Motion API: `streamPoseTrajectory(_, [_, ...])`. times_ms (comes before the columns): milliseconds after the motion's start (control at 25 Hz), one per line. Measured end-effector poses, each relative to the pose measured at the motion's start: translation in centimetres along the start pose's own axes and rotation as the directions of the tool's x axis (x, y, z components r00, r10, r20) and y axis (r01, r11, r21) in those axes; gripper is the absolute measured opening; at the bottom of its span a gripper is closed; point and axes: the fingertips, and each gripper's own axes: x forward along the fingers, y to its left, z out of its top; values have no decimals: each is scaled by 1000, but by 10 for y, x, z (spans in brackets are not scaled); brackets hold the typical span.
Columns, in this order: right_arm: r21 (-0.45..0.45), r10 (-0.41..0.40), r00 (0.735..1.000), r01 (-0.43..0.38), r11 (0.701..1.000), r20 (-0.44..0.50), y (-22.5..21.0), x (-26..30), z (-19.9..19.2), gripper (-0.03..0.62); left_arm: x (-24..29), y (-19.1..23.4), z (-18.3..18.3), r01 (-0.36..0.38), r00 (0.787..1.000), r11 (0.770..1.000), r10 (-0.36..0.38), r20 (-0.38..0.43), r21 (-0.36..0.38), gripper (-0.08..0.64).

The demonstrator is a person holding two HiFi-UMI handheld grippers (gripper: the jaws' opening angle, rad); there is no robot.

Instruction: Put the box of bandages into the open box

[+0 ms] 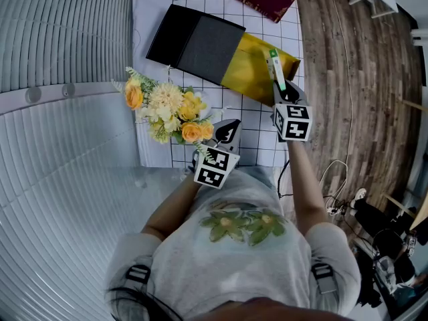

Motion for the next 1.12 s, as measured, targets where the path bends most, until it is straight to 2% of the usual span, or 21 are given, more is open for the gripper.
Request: streamPoseTrajectory(1120, [-12, -3, 999, 3, 1000, -46, -1, 9, -13, 91, -1, 3, 1, -5, 1000, 1000, 5, -2, -4, 6])
